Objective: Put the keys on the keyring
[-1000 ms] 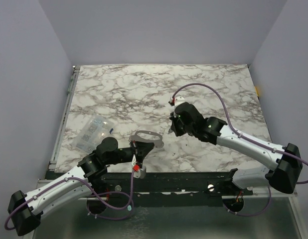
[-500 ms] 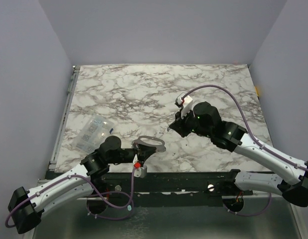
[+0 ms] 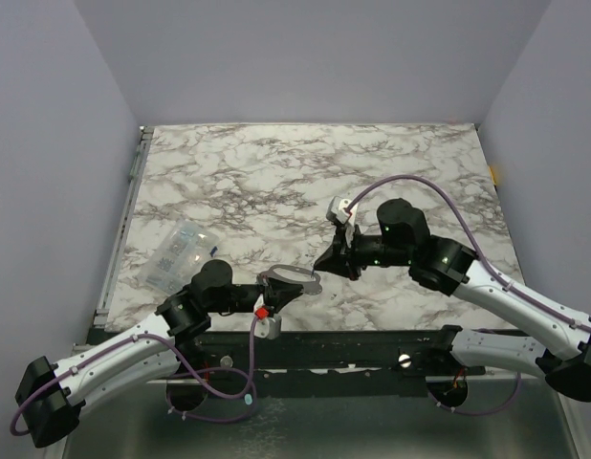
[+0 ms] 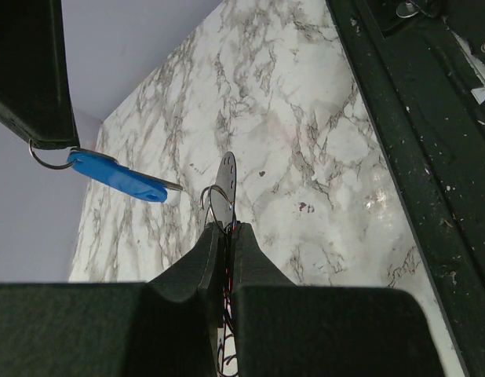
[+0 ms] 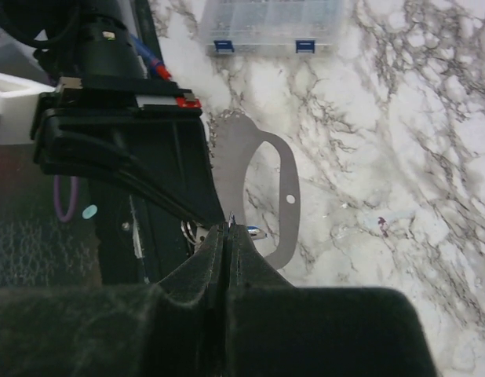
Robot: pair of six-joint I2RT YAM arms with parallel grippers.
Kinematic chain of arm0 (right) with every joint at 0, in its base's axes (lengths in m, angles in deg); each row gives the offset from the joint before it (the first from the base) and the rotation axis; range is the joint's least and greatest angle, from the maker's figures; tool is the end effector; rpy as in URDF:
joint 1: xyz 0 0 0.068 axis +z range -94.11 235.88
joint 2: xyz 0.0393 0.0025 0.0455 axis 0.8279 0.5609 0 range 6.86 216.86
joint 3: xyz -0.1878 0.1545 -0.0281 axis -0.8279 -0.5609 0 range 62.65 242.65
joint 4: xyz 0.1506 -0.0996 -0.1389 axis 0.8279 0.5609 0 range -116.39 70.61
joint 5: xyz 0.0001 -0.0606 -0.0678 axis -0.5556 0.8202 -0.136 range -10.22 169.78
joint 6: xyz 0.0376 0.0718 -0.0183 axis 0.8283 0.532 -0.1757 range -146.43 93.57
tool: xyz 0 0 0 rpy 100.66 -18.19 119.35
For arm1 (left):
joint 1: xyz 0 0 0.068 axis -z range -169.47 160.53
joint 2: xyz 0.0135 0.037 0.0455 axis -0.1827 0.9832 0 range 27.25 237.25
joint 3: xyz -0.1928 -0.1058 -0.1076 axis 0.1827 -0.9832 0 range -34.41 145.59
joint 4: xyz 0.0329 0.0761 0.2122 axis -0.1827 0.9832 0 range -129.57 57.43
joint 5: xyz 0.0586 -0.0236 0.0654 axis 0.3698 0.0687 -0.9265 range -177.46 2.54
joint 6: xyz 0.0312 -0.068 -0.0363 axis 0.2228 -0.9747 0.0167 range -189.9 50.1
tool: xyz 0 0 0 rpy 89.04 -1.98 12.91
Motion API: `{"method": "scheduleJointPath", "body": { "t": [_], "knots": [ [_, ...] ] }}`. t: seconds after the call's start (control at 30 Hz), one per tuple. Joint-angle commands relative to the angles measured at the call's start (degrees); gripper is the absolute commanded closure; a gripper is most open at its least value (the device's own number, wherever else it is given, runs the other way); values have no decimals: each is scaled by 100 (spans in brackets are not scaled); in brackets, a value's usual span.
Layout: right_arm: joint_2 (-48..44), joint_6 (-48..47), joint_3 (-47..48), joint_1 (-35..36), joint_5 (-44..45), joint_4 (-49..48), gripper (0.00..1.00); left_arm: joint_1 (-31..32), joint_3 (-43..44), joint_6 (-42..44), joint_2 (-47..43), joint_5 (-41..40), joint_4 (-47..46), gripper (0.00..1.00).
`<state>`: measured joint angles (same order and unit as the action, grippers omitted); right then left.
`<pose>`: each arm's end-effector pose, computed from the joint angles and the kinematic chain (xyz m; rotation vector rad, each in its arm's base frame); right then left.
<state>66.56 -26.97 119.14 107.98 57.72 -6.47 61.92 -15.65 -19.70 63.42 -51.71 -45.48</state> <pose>0.1278 0.2085 0.3090 -1.1484 1.7251 0.9510 0.0778 -0.1654 0.2205 1.6087 0.7310 -0.5656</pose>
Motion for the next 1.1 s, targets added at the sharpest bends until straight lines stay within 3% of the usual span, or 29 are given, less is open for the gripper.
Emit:
{"method": "scheduleJointPath", "body": {
  "t": [0.0, 0.37, 0.57, 0.83, 1.07],
  "knots": [
    [-65, -160, 242, -6, -874, 296, 99, 6, 139, -52, -61, 134, -195, 100],
    [-88, 36, 756, -6, -1559, 1003, 99, 3, 76, 209, -138, 25, -128, 100],
    [-139, -564, 510, 9, -703, 1156, 99, 9, 90, 213, -157, 118, -124, 100],
    [-459, -1539, -469, 278, 391, -75, 99, 5, 99, 142, -49, 233, -114, 100],
    [-179, -2401, -701, 681, 1035, -302, 99, 13, 149, 44, 132, 476, -120, 100]
  ]
}}
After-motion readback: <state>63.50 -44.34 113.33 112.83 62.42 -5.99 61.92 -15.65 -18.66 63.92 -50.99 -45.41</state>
